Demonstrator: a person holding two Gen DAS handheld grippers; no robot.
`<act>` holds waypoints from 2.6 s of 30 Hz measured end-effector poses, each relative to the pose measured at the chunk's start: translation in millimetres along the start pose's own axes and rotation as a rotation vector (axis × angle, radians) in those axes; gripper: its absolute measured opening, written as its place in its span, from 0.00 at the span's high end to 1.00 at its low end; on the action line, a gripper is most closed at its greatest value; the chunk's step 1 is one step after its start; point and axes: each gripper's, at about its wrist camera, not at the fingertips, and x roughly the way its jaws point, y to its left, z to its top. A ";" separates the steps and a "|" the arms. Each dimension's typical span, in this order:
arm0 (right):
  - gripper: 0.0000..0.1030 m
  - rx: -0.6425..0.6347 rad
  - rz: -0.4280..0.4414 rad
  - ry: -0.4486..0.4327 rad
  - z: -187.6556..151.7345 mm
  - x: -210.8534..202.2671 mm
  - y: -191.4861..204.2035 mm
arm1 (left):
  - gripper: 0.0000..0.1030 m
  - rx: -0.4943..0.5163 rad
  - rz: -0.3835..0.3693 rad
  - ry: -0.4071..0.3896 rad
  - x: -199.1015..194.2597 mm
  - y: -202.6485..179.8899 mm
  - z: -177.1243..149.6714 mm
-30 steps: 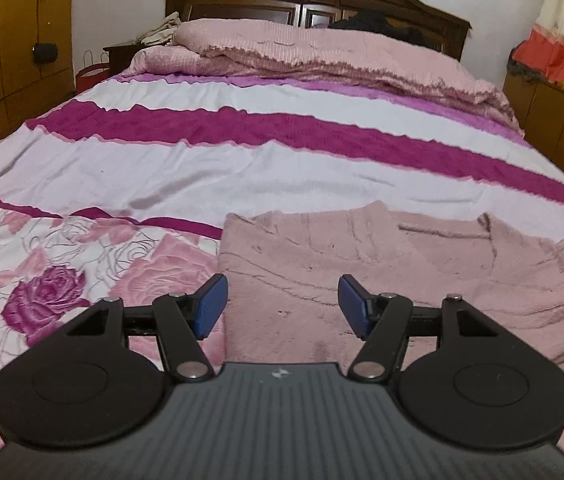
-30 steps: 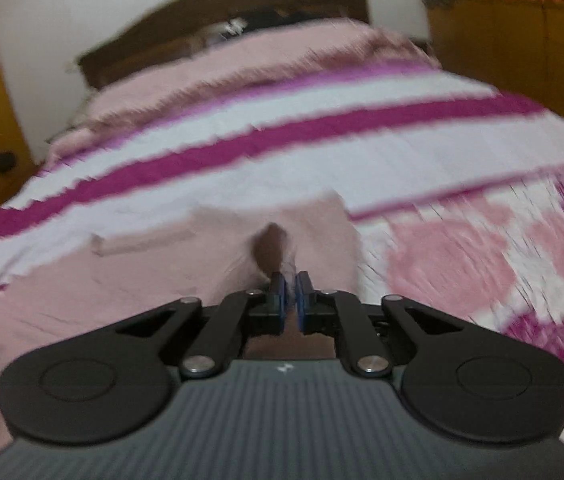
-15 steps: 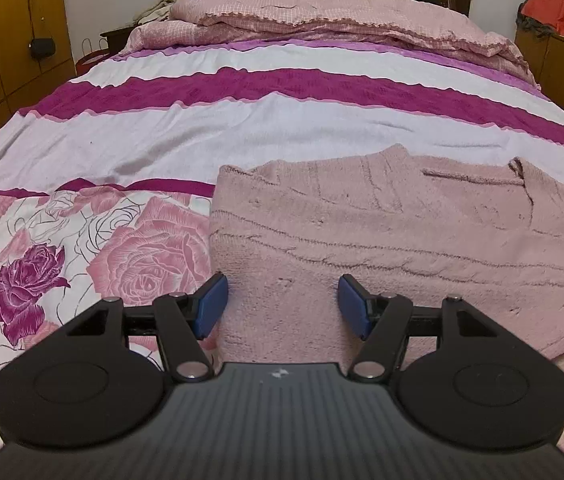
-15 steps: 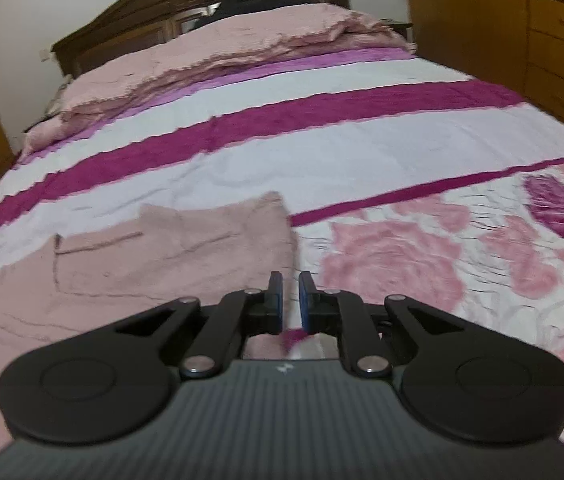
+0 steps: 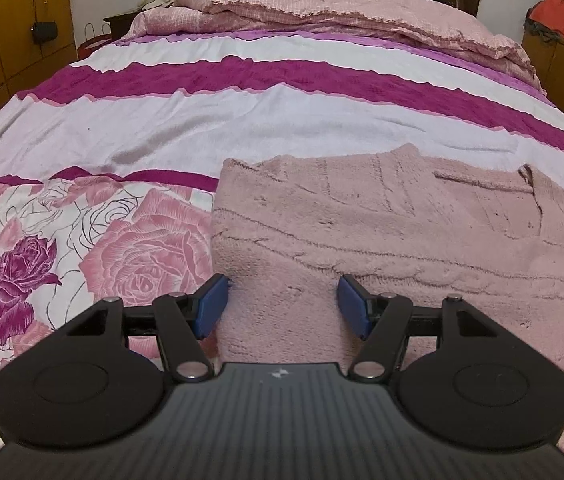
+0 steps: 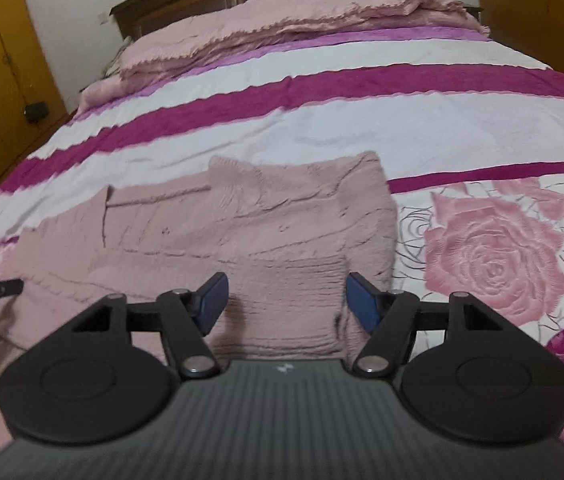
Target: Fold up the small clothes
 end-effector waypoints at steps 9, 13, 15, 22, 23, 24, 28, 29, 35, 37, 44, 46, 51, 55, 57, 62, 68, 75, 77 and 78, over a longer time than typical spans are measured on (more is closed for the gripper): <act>0.86 -0.029 0.062 0.019 -0.2 4.7 10.0 | 0.34 0.004 -0.007 -0.045 -7.4 -3.1 -1.7; 0.86 -0.129 -0.009 -0.083 10.3 -15.4 27.7 | 0.34 0.044 -0.051 -0.139 -22.4 -12.8 -0.5; 0.86 -0.138 -0.032 -0.119 16.9 -21.0 29.9 | 0.34 0.080 -0.067 -0.150 -23.2 -20.0 2.7; 0.84 -0.109 -0.097 0.011 4.4 31.4 11.5 | 0.31 0.070 0.032 -0.112 18.0 -27.3 -7.6; 0.83 -0.089 -0.086 -0.017 -0.4 33.0 6.1 | 0.30 0.053 0.029 -0.121 20.5 -25.9 -9.1; 0.83 -0.073 -0.072 -0.033 -2.8 32.5 2.7 | 0.30 0.041 0.024 -0.125 21.8 -23.9 -10.8; 0.82 -0.028 -0.031 -0.056 -5.4 31.0 -7.1 | 0.28 0.021 0.006 -0.128 24.8 -16.2 -11.8; 0.82 -0.023 -0.025 -0.062 -6.4 30.4 -7.6 | 0.28 0.022 0.009 -0.126 25.1 -16.3 -11.2; 0.34 0.110 0.051 -0.081 -3.7 4.5 -8.2 | 0.28 0.047 0.046 -0.088 5.5 -22.7 -1.5; 0.33 0.101 0.049 -0.103 -4.5 -7.5 -2.2 | 0.28 0.030 0.035 -0.080 -6.6 -19.2 0.1; 0.33 0.058 0.037 -0.149 -9.0 -57.6 19.9 | 0.28 0.010 0.007 -0.061 -58.5 -12.1 -7.0; 0.33 0.040 0.039 -0.156 -11.8 -73.0 26.4 | 0.27 0.033 0.005 -0.061 -74.9 -13.4 -12.5; 0.33 0.004 0.066 -0.167 -25.4 -111.7 44.5 | 0.27 0.078 -0.001 -0.062 -114.9 -12.3 -28.3; 0.33 -0.027 0.083 -0.175 -40.6 -142.8 58.2 | 0.27 0.101 -0.009 -0.062 -144.7 -9.8 -44.5; 0.33 -0.045 0.087 -0.168 -50.7 -155.1 63.5 | 0.27 0.111 -0.016 -0.063 -160.2 -9.6 -54.3; 0.33 -0.087 0.081 -0.128 -82.7 -170.3 74.4 | 0.27 0.173 -0.041 -0.050 -192.1 -13.8 -83.2; 0.33 -0.229 0.062 -0.070 -114.5 -179.8 89.4 | 0.27 0.235 -0.075 -0.017 -213.8 -21.9 -115.1; 0.33 -0.308 0.081 -0.009 -135.3 -189.5 96.7 | 0.24 0.316 -0.107 0.023 -224.5 -26.6 -137.1; 0.33 -0.312 0.076 0.013 -140.2 -189.4 95.9 | 0.22 0.336 -0.108 0.037 -225.7 -27.5 -143.1; 0.33 -0.318 0.074 0.022 -142.0 -189.3 95.4 | 0.22 0.345 -0.114 0.050 -225.5 -27.5 -145.9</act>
